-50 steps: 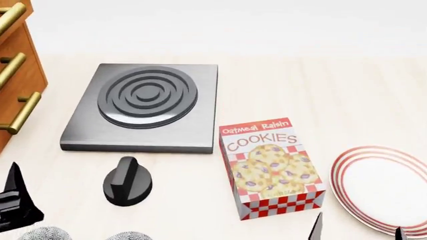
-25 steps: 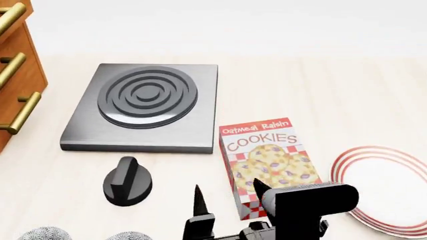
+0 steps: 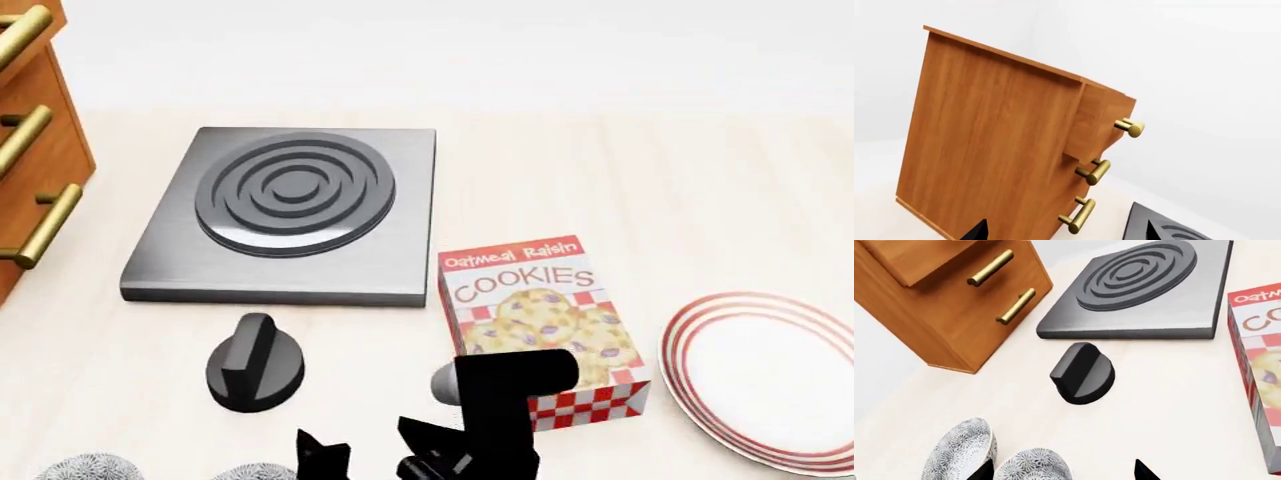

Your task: Pick the akita bowl from table center and place it on the plate.

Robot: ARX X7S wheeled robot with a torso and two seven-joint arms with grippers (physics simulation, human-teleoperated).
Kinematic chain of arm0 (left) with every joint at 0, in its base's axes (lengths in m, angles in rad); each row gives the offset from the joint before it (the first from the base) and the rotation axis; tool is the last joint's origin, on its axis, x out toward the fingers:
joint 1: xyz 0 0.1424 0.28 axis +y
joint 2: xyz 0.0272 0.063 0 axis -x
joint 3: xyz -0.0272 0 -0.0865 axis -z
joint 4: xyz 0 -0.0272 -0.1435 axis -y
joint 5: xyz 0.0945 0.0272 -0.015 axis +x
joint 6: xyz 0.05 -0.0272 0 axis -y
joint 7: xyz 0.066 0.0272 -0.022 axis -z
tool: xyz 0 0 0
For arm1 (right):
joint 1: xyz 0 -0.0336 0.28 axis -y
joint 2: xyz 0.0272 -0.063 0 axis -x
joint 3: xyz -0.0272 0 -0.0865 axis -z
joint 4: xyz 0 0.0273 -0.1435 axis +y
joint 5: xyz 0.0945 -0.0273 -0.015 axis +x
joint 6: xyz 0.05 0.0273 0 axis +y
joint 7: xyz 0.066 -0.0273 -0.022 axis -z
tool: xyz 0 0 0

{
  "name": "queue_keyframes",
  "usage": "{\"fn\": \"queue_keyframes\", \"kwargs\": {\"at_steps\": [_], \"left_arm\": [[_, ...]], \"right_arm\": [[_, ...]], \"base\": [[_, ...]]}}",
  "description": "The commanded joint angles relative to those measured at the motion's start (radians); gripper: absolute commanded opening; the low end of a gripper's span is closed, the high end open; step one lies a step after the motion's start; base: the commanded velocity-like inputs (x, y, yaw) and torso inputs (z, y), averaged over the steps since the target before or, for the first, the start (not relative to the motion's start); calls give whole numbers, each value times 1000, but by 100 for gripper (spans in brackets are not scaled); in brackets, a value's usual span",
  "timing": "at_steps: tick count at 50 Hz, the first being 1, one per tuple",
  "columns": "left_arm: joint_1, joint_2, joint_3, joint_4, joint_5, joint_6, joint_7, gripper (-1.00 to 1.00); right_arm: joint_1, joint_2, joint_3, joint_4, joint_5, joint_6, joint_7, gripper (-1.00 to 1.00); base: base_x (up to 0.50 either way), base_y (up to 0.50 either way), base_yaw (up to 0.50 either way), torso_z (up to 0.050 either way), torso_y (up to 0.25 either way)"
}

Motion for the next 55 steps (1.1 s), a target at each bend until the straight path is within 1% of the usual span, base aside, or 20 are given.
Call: {"fn": "queue_keyframes", "kwargs": {"at_steps": [1, 11, 12, 16, 17, 25, 47, 55], "left_arm": [[5, -6, -7, 16, -20, -7, -5, 100], [5, -10, -10, 21, -32, -12, -14, 100], [6, -9, -10, 24, -35, -12, -14, 100], [5, -11, -9, 29, -40, -16, -17, 100], [16, -8, -12, 46, -55, -18, -14, 100], [23, -10, -13, 55, -66, -17, -15, 100], [21, -18, -13, 53, -78, -18, -27, 100], [23, -21, -14, 57, -84, -16, -30, 100]], "right_arm": [[54, -15, -14, 92, 39, 53, 2, 100], [75, -10, -14, 123, 56, 78, 19, 100], [75, -4, -35, 174, 27, 60, -3, 100], [86, -1, -59, 249, -8, 26, -40, 100], [148, -9, -81, 341, -16, 52, -61, 100], [160, -8, -99, 389, -32, 26, -88, 100], [184, -12, -149, 380, 0, 71, -100, 100], [197, -11, -169, 399, -5, 65, -116, 100]], "base": [[0, 0, 0, 0, 0], [0, 0, 0, 0, 0], [0, 0, 0, 0, 0], [0, 0, 0, 0, 0], [0, 0, 0, 0, 0], [0, 0, 0, 0, 0], [0, 0, 0, 0, 0], [0, 0, 0, 0, 0]]}}
